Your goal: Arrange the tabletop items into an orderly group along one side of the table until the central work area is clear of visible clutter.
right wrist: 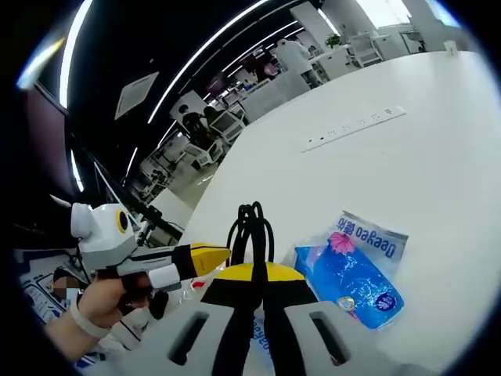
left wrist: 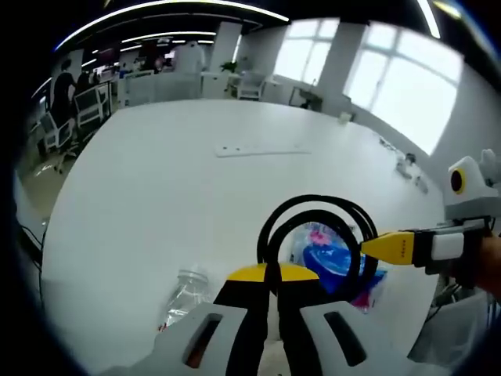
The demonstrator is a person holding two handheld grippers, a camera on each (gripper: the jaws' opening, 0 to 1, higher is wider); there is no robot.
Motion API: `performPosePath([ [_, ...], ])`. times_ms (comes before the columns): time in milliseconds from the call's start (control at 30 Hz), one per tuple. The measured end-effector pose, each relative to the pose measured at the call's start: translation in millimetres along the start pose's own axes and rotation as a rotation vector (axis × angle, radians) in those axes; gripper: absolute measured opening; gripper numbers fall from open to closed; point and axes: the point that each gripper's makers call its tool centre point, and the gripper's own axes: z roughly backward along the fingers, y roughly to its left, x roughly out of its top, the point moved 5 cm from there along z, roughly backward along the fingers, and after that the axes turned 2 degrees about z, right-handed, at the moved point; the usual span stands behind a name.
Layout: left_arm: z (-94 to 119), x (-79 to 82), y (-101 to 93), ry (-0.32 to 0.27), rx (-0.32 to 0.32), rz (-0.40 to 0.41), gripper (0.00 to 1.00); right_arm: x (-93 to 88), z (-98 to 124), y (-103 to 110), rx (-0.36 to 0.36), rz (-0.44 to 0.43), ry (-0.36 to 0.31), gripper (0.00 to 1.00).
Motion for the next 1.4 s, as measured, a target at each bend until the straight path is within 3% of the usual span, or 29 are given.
performPosePath([
  [433, 4.4, -8.4, -52.7, -0.01, -0.039, -0.032, 0.0, -6.9, 52.2, -19.3, -0.018, -0.006, -0.027, 0.0],
  [1400, -27.0, -35.6, -171.2, 0.048, -0.176, -0.119, 0.0, -33.0, 152.9, -103.8, -0.125, -0.089, -0.05, 0.0],
])
